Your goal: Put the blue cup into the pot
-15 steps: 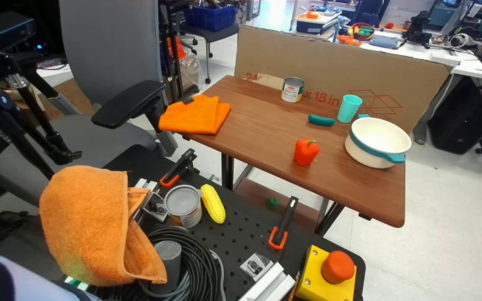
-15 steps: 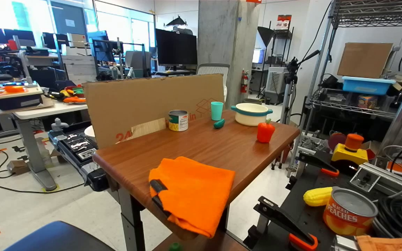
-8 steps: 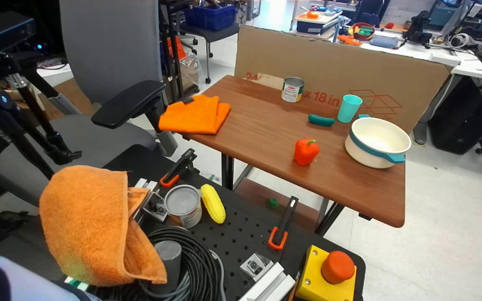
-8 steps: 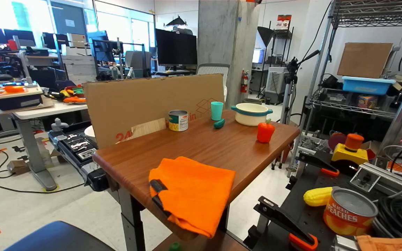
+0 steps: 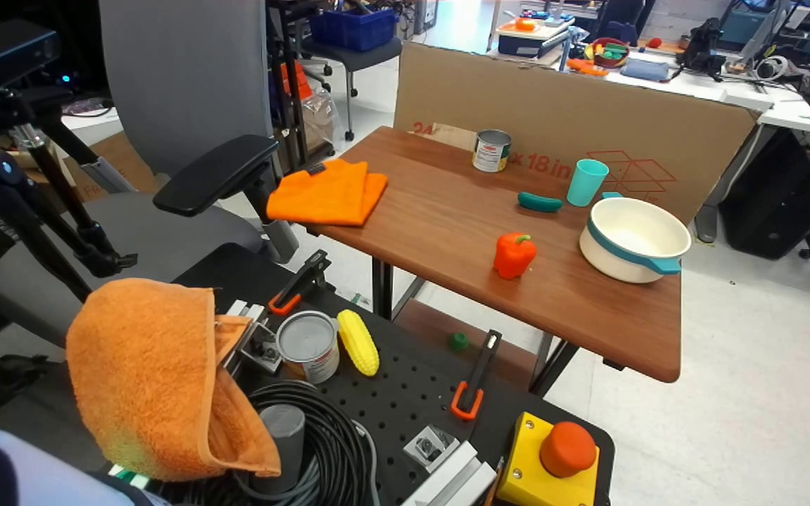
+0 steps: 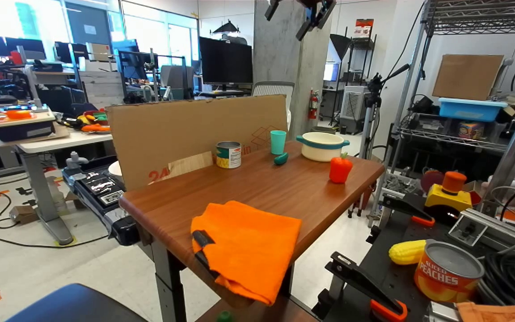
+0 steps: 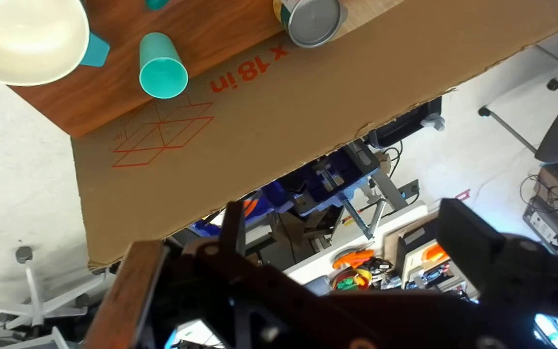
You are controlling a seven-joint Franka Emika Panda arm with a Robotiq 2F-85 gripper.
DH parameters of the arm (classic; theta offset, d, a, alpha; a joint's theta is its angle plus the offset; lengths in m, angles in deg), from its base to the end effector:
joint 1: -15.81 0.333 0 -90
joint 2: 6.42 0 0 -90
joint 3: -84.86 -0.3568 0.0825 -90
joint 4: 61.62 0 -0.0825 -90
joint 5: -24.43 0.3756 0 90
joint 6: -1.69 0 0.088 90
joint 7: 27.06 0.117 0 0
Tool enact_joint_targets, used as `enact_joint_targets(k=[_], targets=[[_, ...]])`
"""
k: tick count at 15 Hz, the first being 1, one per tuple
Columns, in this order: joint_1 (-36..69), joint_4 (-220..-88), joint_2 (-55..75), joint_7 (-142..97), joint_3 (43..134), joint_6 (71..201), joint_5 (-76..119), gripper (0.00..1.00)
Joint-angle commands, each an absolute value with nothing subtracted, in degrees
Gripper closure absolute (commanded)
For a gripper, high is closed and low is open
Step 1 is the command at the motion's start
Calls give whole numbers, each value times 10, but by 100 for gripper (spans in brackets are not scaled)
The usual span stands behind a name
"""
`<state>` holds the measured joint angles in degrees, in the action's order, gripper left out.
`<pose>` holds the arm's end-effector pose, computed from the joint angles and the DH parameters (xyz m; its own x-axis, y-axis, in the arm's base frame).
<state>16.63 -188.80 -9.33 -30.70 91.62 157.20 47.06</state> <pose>0.5514 -0.0705 0.4935 0.7930 -0.3777 0.4779 -0.2610 -0.9196 -0.2937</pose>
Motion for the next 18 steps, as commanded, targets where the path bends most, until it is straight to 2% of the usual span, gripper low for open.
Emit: enact_joint_targets(k=[1, 9, 18], targets=[[160, -1816, -6, -359, 927, 1583, 499, 0], [90, -1736, 133, -350, 896, 1575, 433, 0], [98, -1686, 237, -275, 909, 1566, 328, 0]])
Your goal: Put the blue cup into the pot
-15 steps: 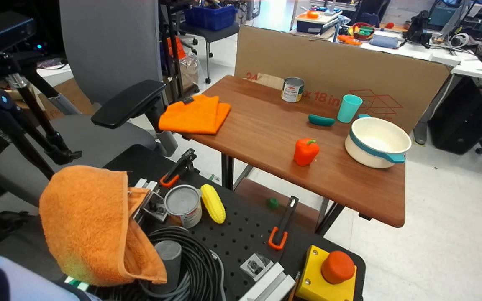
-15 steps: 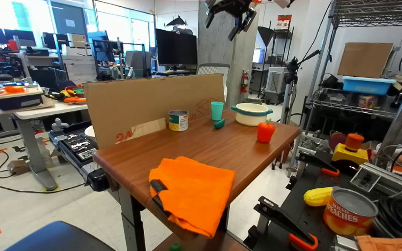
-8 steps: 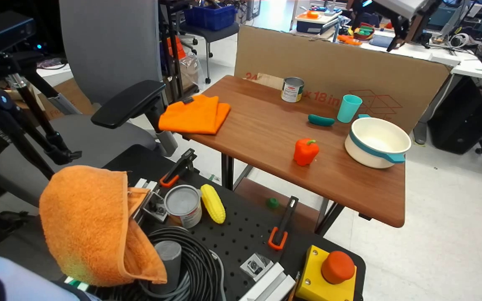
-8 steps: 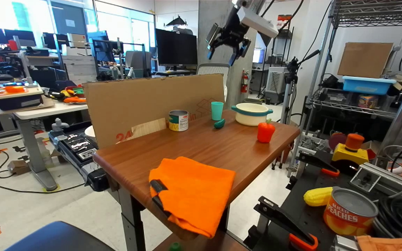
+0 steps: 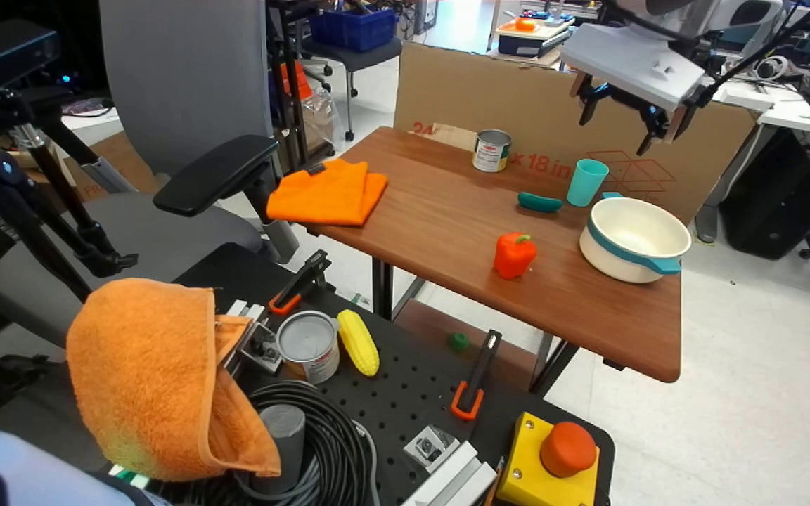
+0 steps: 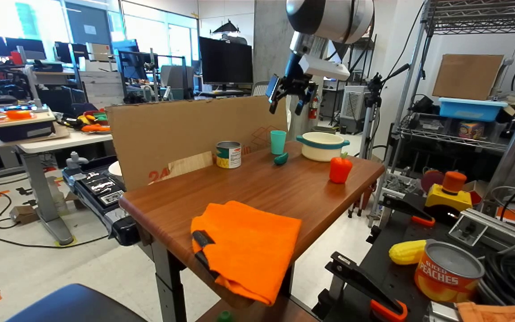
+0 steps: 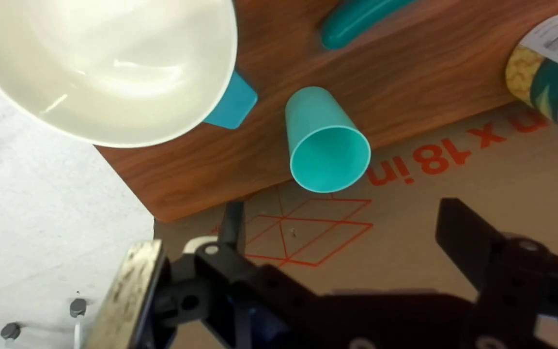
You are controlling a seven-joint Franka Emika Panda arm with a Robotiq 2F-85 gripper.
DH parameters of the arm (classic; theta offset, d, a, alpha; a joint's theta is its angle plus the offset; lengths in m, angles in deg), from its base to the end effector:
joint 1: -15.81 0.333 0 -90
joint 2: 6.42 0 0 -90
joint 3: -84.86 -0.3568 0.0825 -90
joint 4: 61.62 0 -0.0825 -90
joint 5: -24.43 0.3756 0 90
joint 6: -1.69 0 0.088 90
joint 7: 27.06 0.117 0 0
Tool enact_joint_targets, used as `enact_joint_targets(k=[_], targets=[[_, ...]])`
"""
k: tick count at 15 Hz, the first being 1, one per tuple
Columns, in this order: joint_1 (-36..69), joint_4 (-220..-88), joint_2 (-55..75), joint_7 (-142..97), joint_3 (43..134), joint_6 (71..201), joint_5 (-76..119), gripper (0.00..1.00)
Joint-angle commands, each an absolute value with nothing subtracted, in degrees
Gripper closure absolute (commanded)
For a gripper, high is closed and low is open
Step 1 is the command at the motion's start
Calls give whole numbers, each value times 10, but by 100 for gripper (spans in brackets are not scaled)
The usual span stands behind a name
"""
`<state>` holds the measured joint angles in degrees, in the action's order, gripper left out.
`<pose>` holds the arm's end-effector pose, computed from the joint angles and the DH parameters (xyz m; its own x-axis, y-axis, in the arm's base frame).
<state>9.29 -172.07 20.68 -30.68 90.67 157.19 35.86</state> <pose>0.6543 -0.1430 0.3087 0.9041 -0.2932 0.3110 -0.2861 -0.9557 -0.0692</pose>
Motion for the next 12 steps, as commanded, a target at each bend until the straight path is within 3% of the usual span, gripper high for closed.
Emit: enact_joint_targets(k=[1, 12], targets=[[99, -1679, 244, -267, 909, 1563, 322, 0], [117, -1617, 310, -201, 922, 1538, 283, 0]])
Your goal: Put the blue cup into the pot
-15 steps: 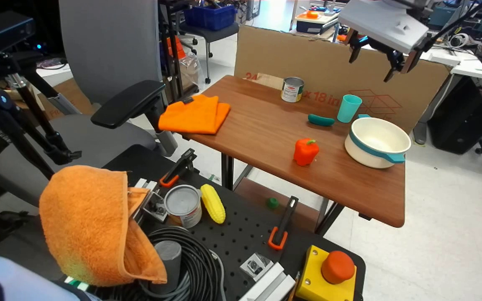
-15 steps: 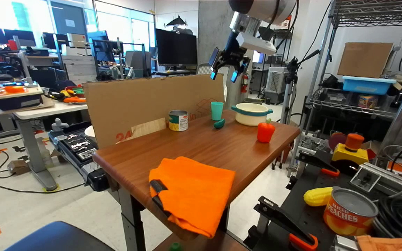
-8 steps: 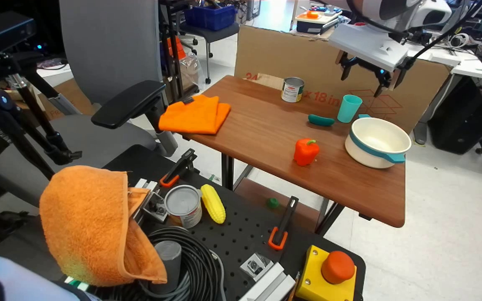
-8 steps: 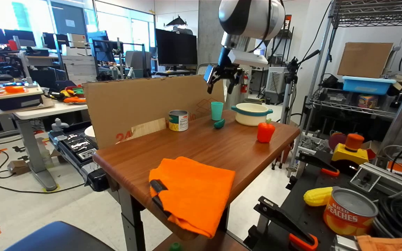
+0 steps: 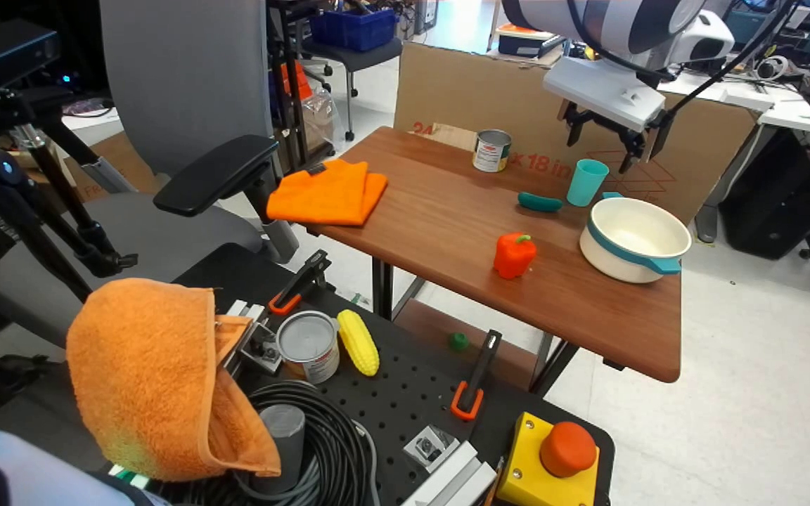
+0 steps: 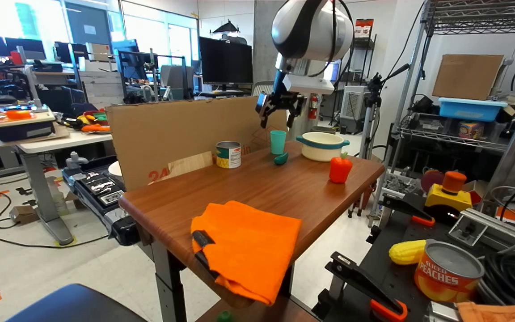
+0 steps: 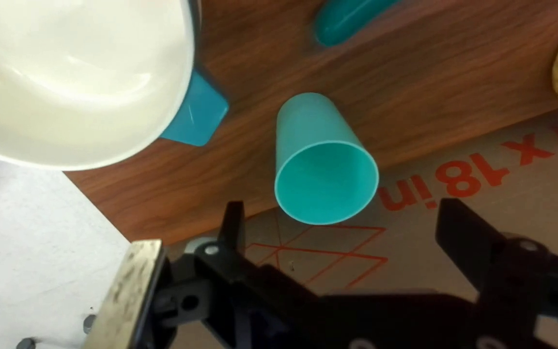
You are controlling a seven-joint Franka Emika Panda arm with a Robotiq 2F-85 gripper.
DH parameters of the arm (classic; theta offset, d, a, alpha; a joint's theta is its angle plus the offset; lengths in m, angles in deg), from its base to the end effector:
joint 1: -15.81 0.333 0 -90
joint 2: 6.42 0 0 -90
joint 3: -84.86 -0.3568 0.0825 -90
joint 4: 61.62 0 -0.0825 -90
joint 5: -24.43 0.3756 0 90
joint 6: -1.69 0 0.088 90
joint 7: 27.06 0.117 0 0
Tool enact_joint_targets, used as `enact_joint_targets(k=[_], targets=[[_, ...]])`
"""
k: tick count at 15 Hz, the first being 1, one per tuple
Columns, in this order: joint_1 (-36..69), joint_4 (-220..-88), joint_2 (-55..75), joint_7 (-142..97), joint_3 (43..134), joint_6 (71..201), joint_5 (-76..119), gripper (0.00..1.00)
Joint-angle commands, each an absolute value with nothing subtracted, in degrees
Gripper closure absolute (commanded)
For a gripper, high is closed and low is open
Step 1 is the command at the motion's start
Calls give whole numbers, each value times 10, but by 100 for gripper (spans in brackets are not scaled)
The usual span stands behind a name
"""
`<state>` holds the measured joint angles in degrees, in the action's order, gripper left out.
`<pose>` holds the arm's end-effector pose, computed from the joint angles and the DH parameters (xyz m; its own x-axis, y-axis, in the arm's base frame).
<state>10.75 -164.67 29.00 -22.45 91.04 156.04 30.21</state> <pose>0.6894 -0.1302 0.2632 0.9069 -0.3175 0.2771 -0.3229 -0.9460 -0.0271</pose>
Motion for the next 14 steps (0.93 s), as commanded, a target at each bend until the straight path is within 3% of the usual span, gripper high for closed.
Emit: enact_joint_targets(k=[1, 4, 5, 7, 12, 14], targets=[[118, -1614, 312, -198, 923, 1534, 283, 0], [118, -1602, 320, -190, 916, 1521, 291, 1], [119, -1597, 322, -185, 916, 1515, 292, 26], [124, -1586, 330, -169, 921, 1503, 290, 27], [127, -1568, 336, -148, 922, 1483, 290, 67], [127, -1568, 325, -146, 920, 1481, 292, 79]])
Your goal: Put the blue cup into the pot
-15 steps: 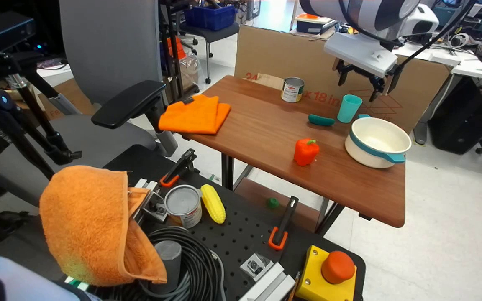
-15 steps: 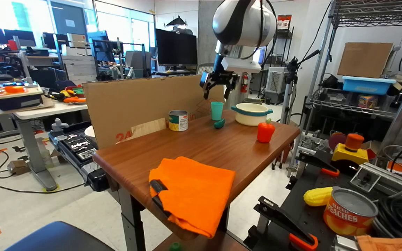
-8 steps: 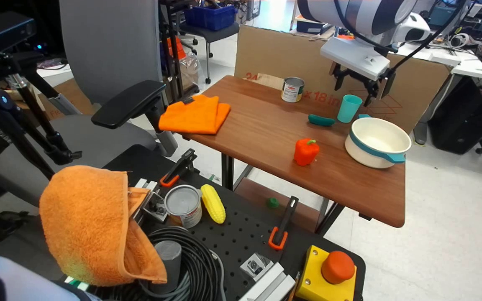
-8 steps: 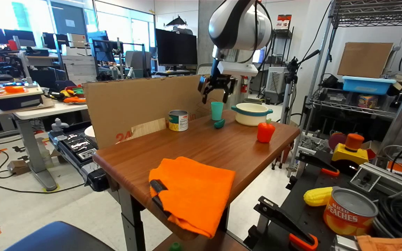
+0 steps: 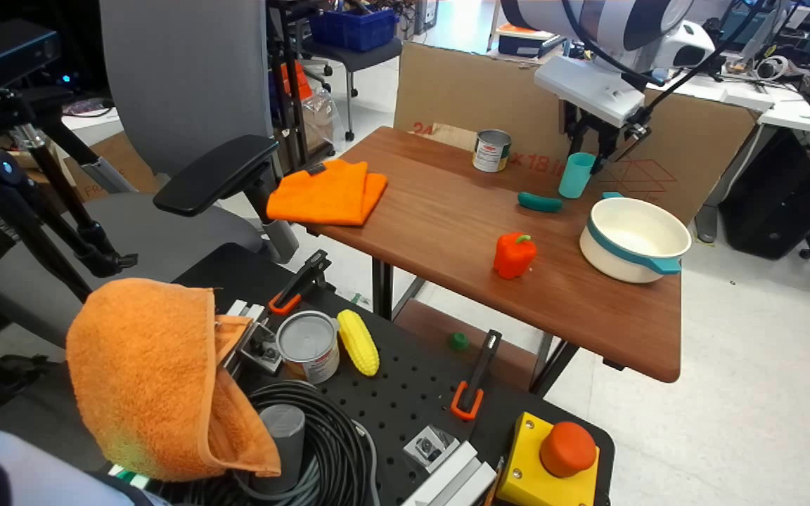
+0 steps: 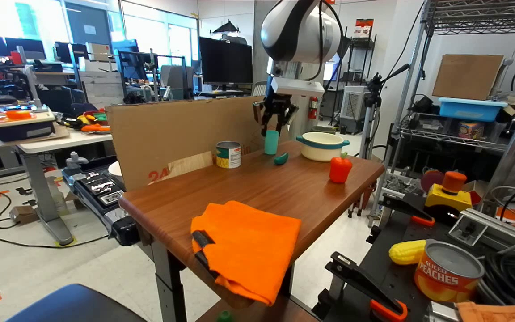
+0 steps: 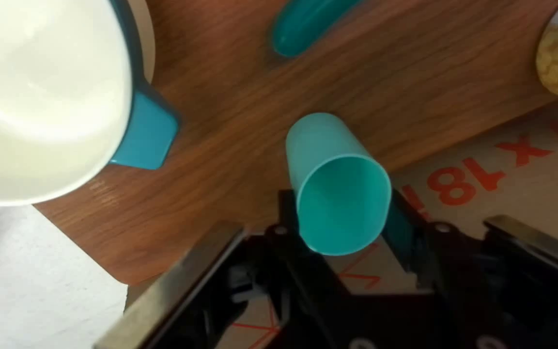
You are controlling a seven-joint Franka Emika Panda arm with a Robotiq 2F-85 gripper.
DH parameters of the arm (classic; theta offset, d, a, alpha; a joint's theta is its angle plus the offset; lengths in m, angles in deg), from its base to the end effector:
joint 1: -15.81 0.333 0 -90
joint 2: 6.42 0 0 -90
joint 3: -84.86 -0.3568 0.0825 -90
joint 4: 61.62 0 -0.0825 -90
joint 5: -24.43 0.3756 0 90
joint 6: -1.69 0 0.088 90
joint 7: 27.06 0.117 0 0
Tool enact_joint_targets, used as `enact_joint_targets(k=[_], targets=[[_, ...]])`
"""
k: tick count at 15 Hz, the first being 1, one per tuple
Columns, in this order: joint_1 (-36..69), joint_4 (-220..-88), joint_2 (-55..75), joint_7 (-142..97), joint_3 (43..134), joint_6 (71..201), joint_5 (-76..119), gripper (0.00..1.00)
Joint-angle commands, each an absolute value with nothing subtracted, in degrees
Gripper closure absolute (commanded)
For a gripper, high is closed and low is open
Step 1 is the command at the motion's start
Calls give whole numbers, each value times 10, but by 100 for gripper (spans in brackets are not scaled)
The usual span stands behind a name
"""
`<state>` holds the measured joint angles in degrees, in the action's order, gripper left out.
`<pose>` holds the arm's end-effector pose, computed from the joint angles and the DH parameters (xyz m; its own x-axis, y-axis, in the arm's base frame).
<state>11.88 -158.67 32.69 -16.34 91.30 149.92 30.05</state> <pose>0.7096 -0.1188 0.2505 0.8935 -0.3962 0.2114 -0.3976 -0.9168 -0.0374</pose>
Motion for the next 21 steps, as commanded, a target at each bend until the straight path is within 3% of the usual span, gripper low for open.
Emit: enact_joint_targets(k=[1, 4, 7, 12, 21], targets=[[133, -1574, 311, -131, 920, 1488, 297, 79], [120, -1625, 224, -155, 880, 1495, 333, 89], [115, -1667, 146, -175, 867, 1500, 347, 89], [99, -1730, 64, -153, 920, 1489, 313, 89], [65, -1822, 76, -125, 982, 1532, 266, 89]])
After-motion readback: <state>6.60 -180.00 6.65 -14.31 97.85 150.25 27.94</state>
